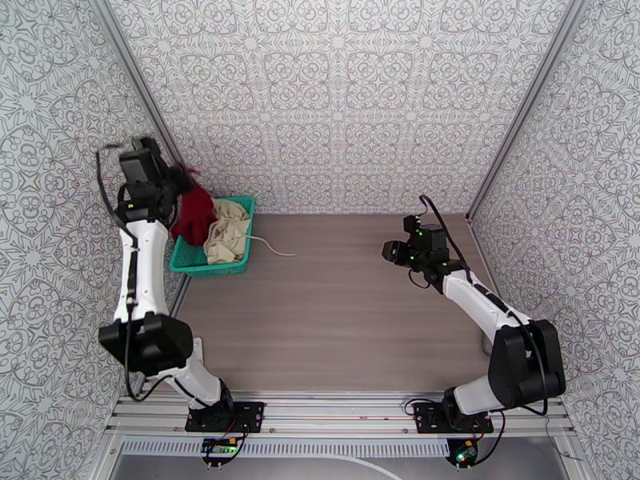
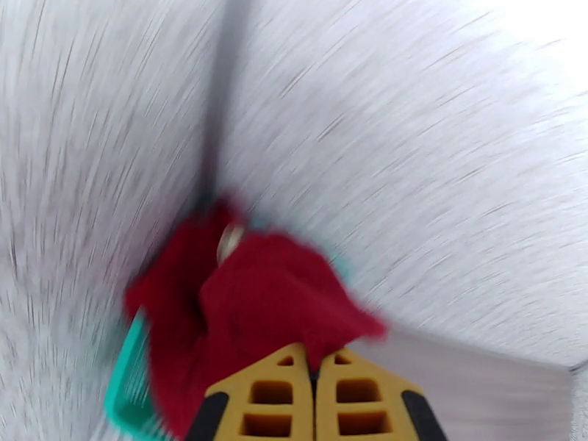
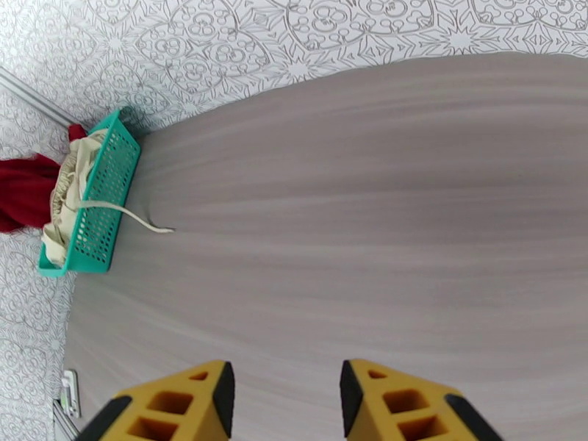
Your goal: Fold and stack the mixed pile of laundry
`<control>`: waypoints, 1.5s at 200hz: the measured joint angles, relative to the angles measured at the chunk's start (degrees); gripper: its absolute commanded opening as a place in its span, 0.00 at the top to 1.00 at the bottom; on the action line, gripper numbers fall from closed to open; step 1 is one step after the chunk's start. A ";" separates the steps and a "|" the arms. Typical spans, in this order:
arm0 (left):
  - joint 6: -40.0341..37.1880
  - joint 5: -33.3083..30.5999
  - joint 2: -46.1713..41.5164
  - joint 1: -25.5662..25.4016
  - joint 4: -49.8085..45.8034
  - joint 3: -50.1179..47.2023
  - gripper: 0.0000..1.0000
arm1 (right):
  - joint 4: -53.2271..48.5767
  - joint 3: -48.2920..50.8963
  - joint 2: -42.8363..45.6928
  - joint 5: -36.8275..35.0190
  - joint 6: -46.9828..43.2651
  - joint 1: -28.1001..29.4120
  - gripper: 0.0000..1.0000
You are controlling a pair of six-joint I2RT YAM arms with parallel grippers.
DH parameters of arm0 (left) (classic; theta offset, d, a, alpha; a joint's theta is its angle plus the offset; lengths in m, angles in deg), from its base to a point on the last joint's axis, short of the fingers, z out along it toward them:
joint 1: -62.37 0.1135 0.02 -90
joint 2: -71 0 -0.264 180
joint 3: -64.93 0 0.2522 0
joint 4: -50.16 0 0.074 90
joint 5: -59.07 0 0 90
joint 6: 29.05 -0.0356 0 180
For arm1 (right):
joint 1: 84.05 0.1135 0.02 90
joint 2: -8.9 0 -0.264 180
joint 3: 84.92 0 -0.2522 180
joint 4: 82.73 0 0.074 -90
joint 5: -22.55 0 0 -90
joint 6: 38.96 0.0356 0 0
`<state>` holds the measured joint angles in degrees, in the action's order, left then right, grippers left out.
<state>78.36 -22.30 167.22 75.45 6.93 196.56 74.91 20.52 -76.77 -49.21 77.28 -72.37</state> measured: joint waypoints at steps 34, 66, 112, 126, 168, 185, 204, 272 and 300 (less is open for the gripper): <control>-2.25 4.33 -5.88 -7.93 8.02 5.55 1.00 | -1.70 -0.07 0.24 -0.07 0.94 0.00 0.55; -3.54 8.13 -12.39 -19.08 13.77 5.97 1.00 | -5.73 -0.28 3.45 -1.68 0.76 0.00 0.49; -3.69 11.91 -14.34 -37.70 19.58 -1.16 1.00 | -12.24 -1.79 10.64 -6.80 0.11 -0.50 0.45; -3.41 12.41 -13.14 -41.33 20.85 -5.75 1.00 | -13.79 -1.77 12.59 -7.61 0.17 -1.07 0.44; 1.16 12.15 -6.08 -43.32 25.90 -26.05 0.88 | -16.61 0.59 16.22 -9.09 0.57 -1.95 0.44; 3.58 12.79 2.01 -42.66 27.04 -29.20 0.44 | -17.49 2.23 16.02 -9.03 0.57 -1.95 0.44; 5.73 13.07 8.92 -42.14 27.54 -31.41 0.19 | -19.34 3.52 14.93 -8.76 0.33 -1.95 0.44; 9.68 5.07 -12.20 -39.89 20.46 -56.68 0.11 | -23.80 3.98 10.67 -7.10 -1.62 3.26 0.37; 12.26 0.17 -24.85 -40.37 12.59 -66.34 0.21 | -23.87 -1.53 0.46 -7.63 -1.88 9.11 0.37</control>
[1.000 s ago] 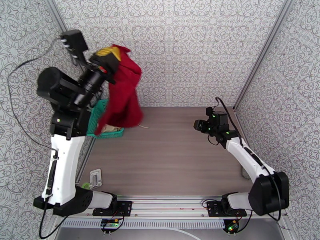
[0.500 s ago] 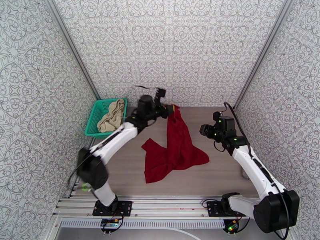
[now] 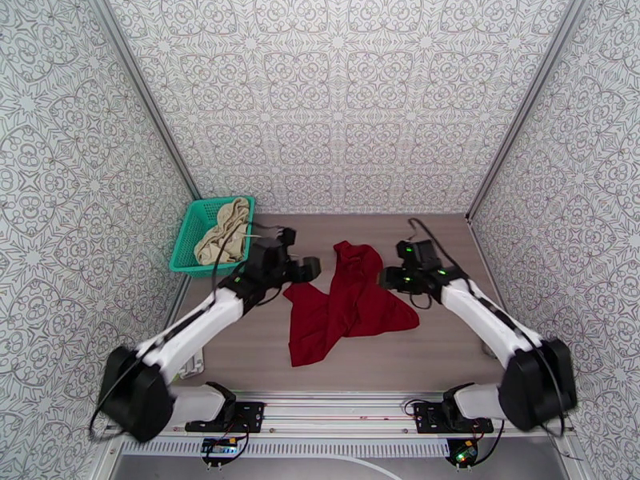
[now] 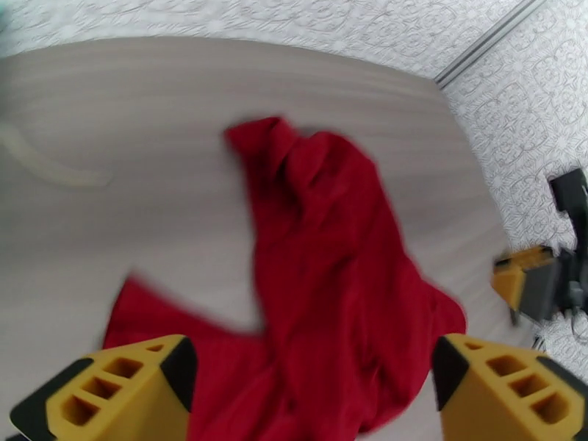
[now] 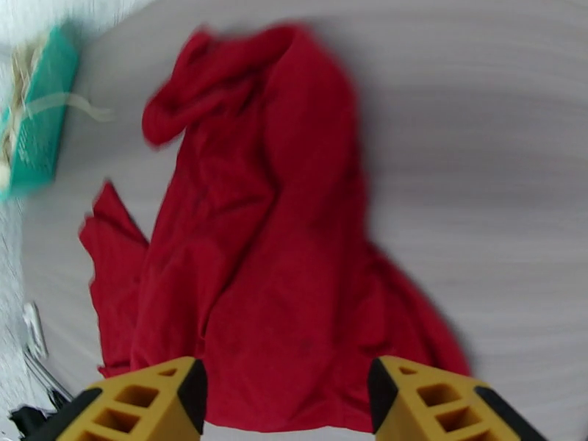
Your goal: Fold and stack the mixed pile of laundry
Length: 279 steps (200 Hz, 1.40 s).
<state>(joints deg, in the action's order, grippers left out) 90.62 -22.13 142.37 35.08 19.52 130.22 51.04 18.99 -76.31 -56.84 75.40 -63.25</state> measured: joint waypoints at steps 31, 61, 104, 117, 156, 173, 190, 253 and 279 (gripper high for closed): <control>4.24 -4.17 -3.72 -3.48 -8.96 -10.38 0.15 | 0.07 -11.06 -12.41 -1.51 -0.66 3.69 0.34; 10.01 -5.16 -3.89 -8.59 -12.83 -16.35 0.14 | -1.11 -25.11 -23.93 -5.49 -5.18 6.21 0.28; 16.35 -5.97 -4.37 -12.15 -12.72 -19.76 0.14 | -4.33 -33.73 -33.31 -11.19 -18.23 9.55 0.22; 17.84 -5.92 -4.61 -12.59 -11.63 -21.38 0.15 | -5.51 -34.73 -35.04 -12.63 -21.40 10.51 0.22; 21.44 -6.05 -3.41 -13.05 -7.30 -23.80 0.38 | -7.72 -41.42 -40.98 -17.97 -27.56 11.67 0.48; 22.18 -6.32 -2.03 -13.66 -5.18 -23.91 0.65 | -7.96 -44.17 -42.51 -19.71 -27.93 11.54 0.72; 23.32 -6.14 -0.66 -14.45 -2.89 -24.02 0.87 | -7.96 -45.59 -43.12 -20.85 -29.07 11.47 0.90; 23.04 -7.98 -6.29 -15.72 2.80 -23.98 1.00 | -7.91 -46.97 -42.86 -22.08 -28.22 11.06 1.00; 20.76 -9.16 -11.13 -14.53 1.53 -21.75 1.00 | -7.78 -45.79 -39.30 -22.21 -25.40 10.10 1.00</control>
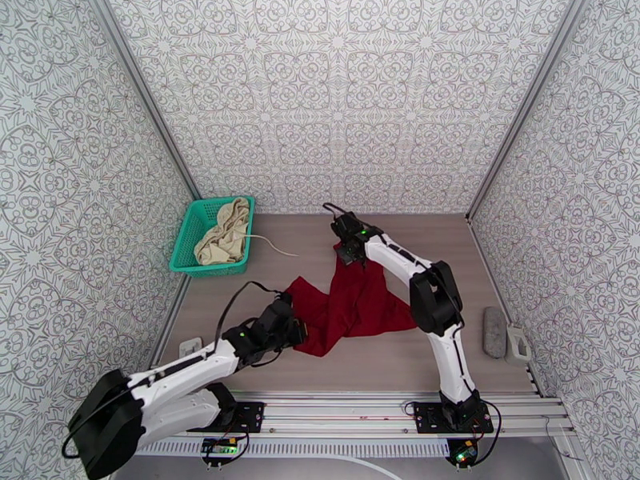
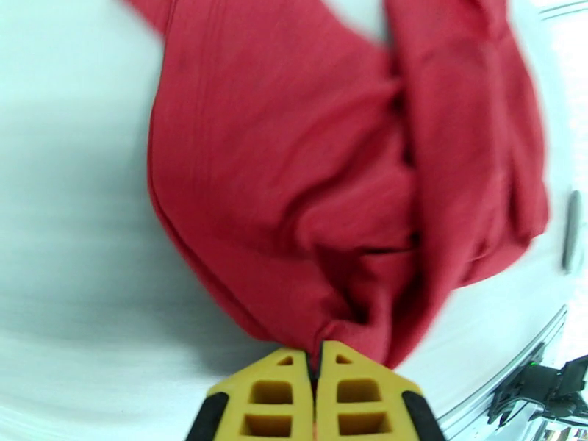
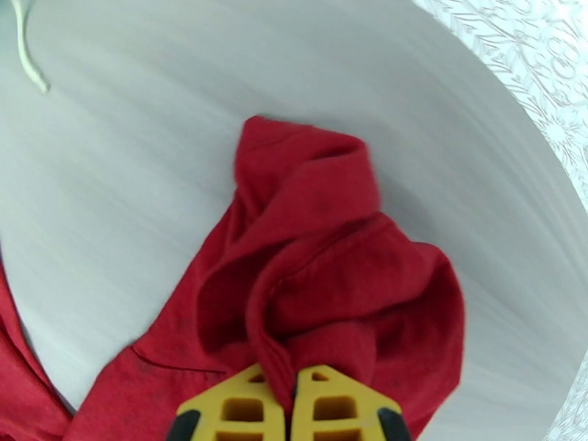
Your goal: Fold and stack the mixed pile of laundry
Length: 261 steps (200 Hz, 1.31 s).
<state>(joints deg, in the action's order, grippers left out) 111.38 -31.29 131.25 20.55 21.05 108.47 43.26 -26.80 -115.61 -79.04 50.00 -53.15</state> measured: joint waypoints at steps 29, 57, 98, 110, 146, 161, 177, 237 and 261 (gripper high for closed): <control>-4.76 -0.28 -5.42 4.26 -3.39 8.04 1.00 | 1.38 4.81 13.44 -0.04 5.07 -2.12 1.00; -12.85 -0.31 -10.12 10.58 -7.32 20.00 1.00 | 5.07 8.96 30.67 -0.09 9.44 -5.42 1.00; -25.24 0.52 -12.09 16.52 -13.88 40.96 1.00 | 5.51 10.51 50.75 -2.49 13.27 -6.84 1.00; -28.52 0.48 -11.96 16.65 -16.57 47.52 1.00 | 3.58 10.40 55.60 -3.69 14.19 -6.84 1.00; -34.88 0.50 -12.48 16.65 -21.86 61.53 1.00 | -5.38 7.39 65.18 -6.64 17.09 -6.84 1.00; -36.61 0.55 -12.00 16.65 -23.04 65.00 1.00 | -8.09 4.37 66.10 -7.34 18.23 -6.84 1.00; -38.18 0.48 -9.40 17.07 -24.44 67.91 1.00 | -9.73 1.29 65.31 -8.50 18.64 -6.84 1.00; -34.38 14.43 18.12 35.01 -17.79 72.87 1.00 | -8.57 -16.06 38.86 -0.72 18.23 -15.82 1.00; -27.91 21.35 32.02 40.92 -8.70 77.66 1.00 | -5.77 -27.08 23.58 5.92 18.14 -19.67 1.00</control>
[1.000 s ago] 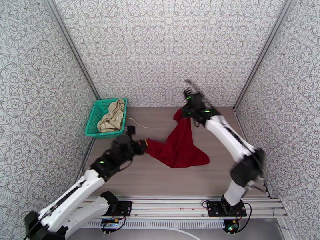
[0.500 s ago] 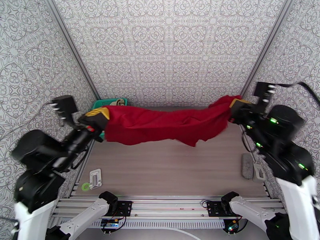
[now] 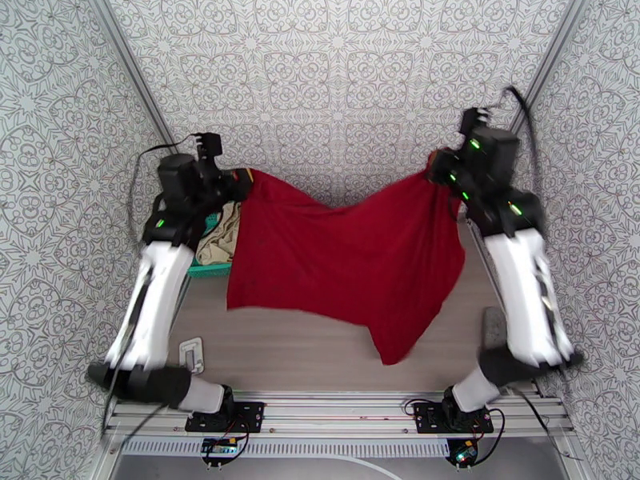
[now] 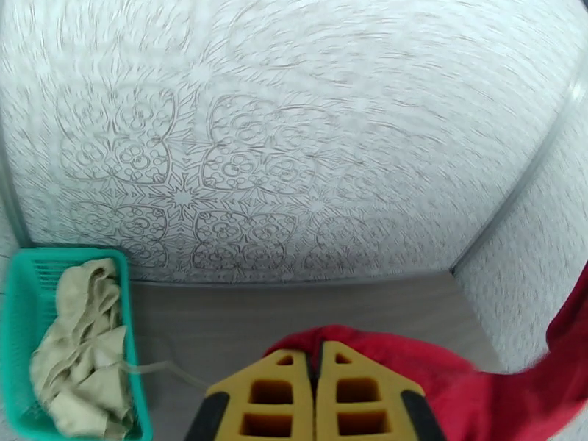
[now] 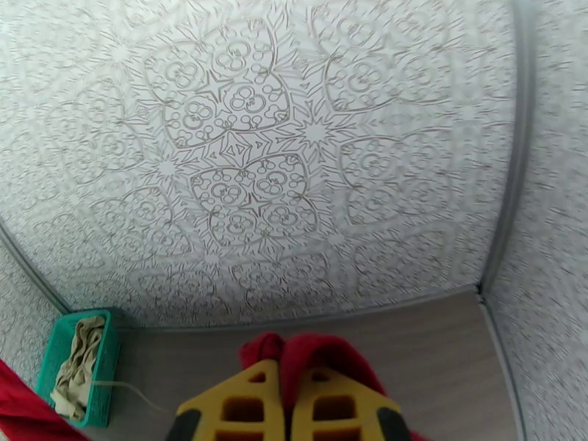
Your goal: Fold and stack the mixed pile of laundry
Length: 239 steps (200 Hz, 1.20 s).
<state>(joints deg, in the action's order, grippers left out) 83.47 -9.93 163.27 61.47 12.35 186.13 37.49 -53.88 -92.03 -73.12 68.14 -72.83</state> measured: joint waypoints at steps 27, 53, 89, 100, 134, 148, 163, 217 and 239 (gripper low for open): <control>4.17 1.51 11.72 1.81 5.62 13.53 1.00 | 2.60 -9.38 -10.12 5.70 -0.17 -2.12 1.00; 6.01 2.97 12.94 1.84 9.25 20.55 1.00 | 4.76 -14.34 -11.04 8.63 -0.17 -2.95 1.00; 7.32 5.07 1.16 2.86 13.25 11.65 1.00 | 13.64 3.45 5.68 10.88 0.37 -4.17 1.00; 7.37 6.40 -5.42 3.06 14.58 2.62 1.00 | 17.29 14.25 13.38 11.13 1.09 -4.22 1.00; 7.21 9.75 -23.34 1.57 17.70 -28.48 0.92 | 27.34 50.86 34.62 11.32 5.75 -4.22 1.00; 6.88 10.43 -28.63 0.68 16.26 -41.66 0.78 | 28.72 65.88 40.79 11.34 8.66 -4.22 0.92; 6.58 10.10 -33.42 -0.42 12.85 -55.65 0.35 | 27.71 79.89 45.18 11.28 11.65 -4.22 0.53; 7.74 5.46 -45.40 -4.81 -2.93 -74.75 0.22 | 7.32 97.88 67.91 5.42 18.08 -4.22 0.28; 7.02 3.41 -41.81 -5.25 -5.53 -69.96 0.29 | 4.50 91.89 64.70 3.85 18.16 -4.22 0.28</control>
<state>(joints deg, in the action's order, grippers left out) 90.49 -6.52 121.45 56.22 6.82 116.17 41.99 38.01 -27.33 -69.27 86.30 -77.04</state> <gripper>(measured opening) 0.757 0.715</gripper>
